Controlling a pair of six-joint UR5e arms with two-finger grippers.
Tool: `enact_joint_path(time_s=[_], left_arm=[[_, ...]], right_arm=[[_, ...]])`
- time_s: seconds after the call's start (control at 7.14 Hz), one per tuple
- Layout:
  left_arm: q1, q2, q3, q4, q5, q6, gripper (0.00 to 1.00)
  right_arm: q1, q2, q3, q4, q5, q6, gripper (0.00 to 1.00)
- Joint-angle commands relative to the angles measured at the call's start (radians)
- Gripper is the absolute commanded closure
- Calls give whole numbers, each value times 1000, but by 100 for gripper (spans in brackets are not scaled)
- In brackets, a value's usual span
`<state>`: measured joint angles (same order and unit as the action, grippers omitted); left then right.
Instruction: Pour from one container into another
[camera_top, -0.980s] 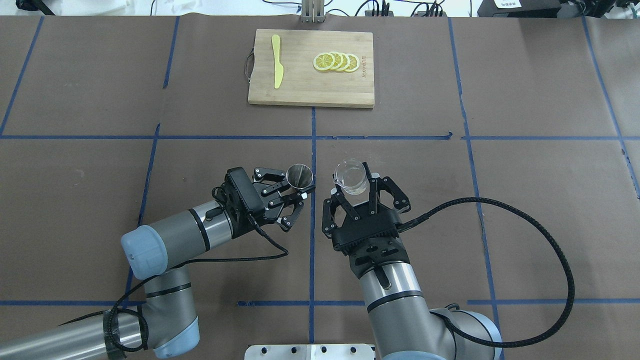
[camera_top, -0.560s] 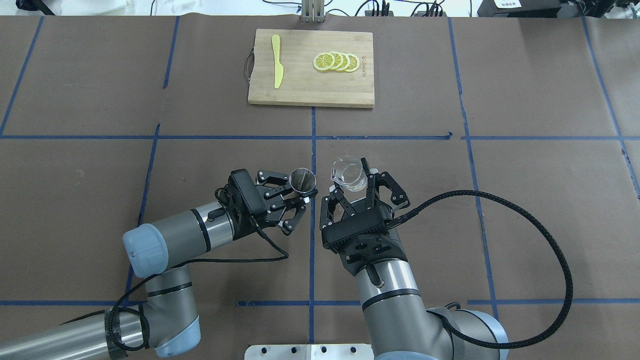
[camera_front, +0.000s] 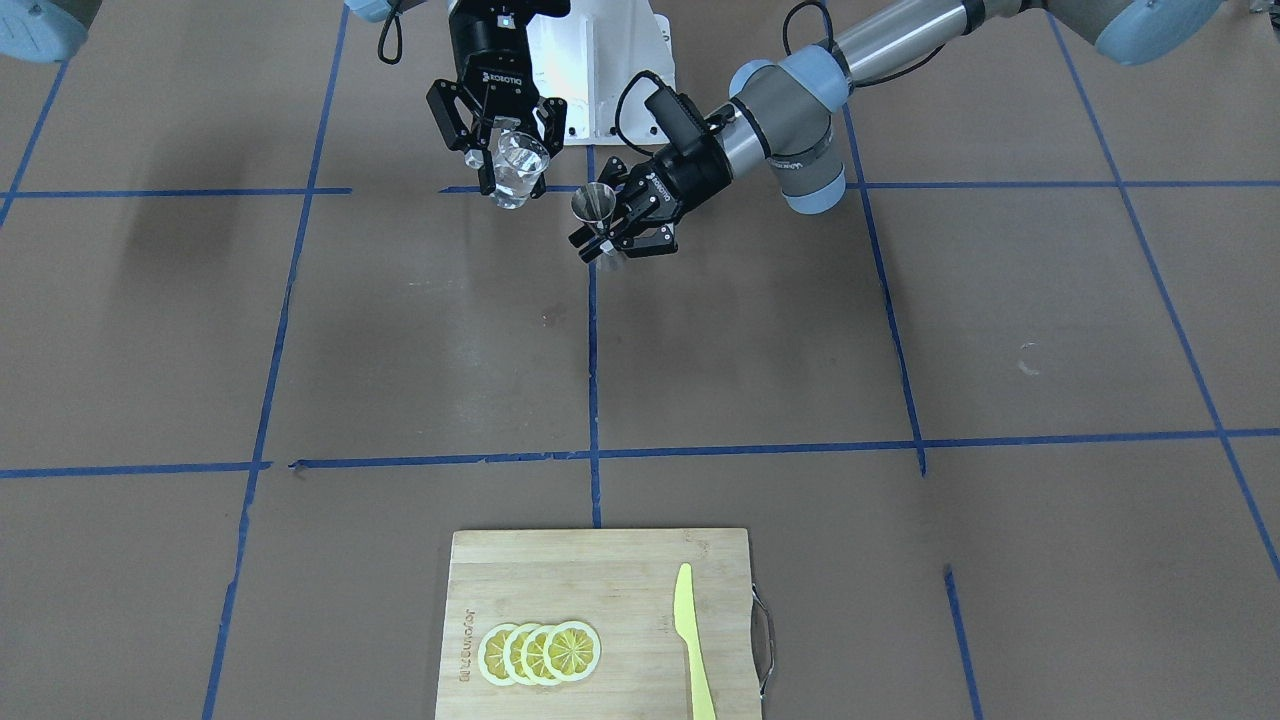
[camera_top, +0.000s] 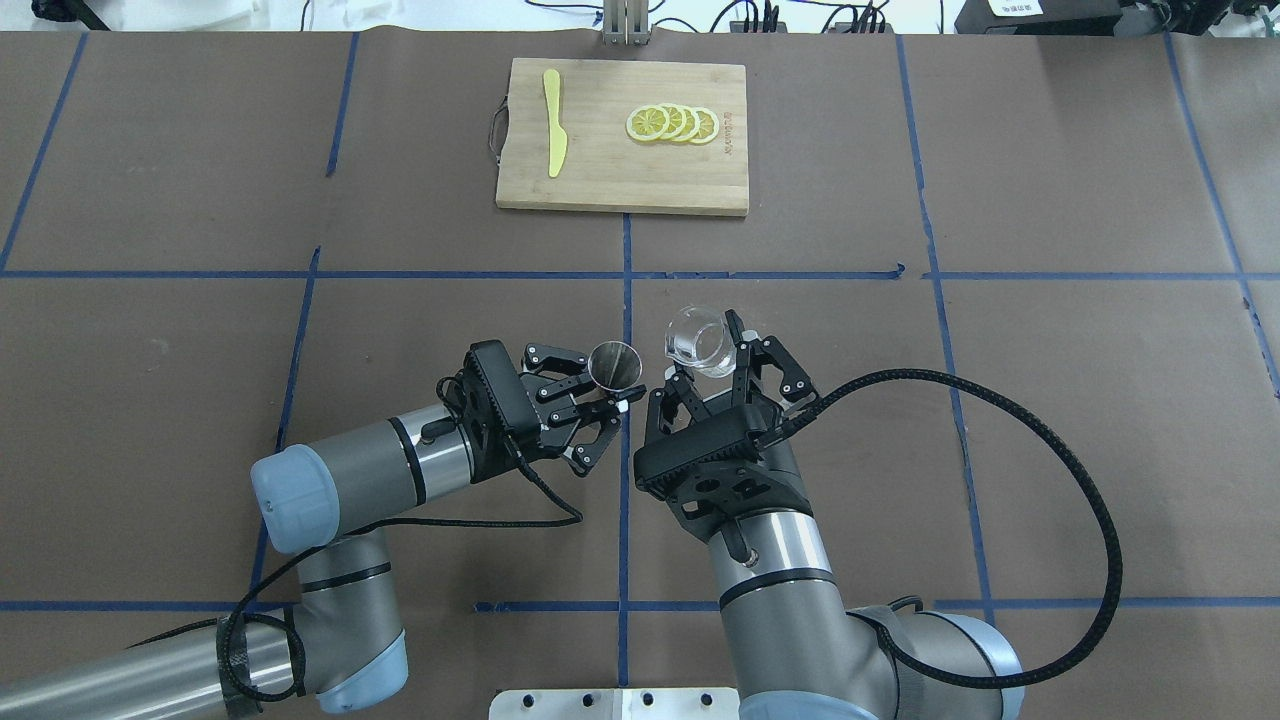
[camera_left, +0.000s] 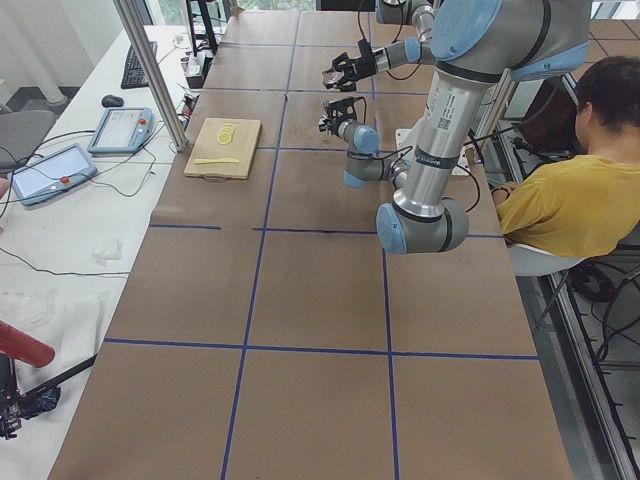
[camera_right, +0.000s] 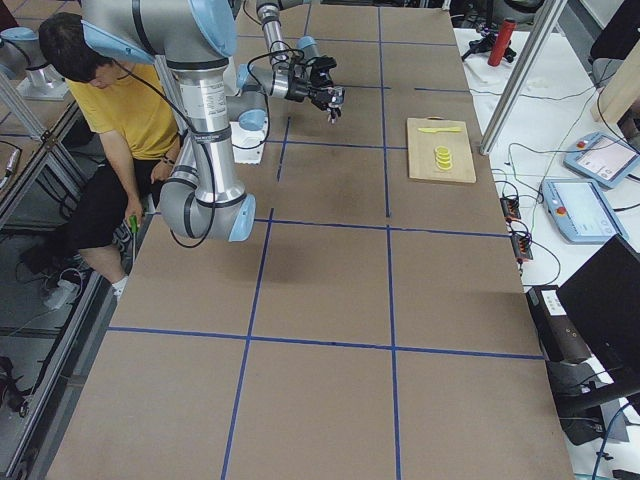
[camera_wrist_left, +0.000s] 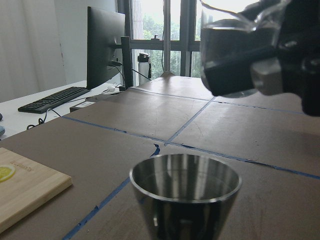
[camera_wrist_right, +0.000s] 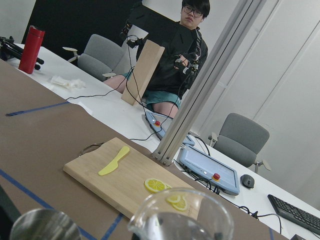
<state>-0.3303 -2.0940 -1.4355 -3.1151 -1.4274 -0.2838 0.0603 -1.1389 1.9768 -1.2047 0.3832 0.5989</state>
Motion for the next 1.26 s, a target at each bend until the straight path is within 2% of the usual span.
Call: enact_joint_path(time_s=[0.0, 0.56, 1.12], left_arm=[[-1, -26, 24, -3, -10, 0, 100], [1, -34, 52, -45, -18, 0, 100], [1, -35, 52, -57, -19, 0, 100]], right_arm=[[6, 19, 13, -80, 0, -7, 100], [10, 33, 20, -96, 0, -57, 100], [19, 54, 22, -182, 2, -59, 100]])
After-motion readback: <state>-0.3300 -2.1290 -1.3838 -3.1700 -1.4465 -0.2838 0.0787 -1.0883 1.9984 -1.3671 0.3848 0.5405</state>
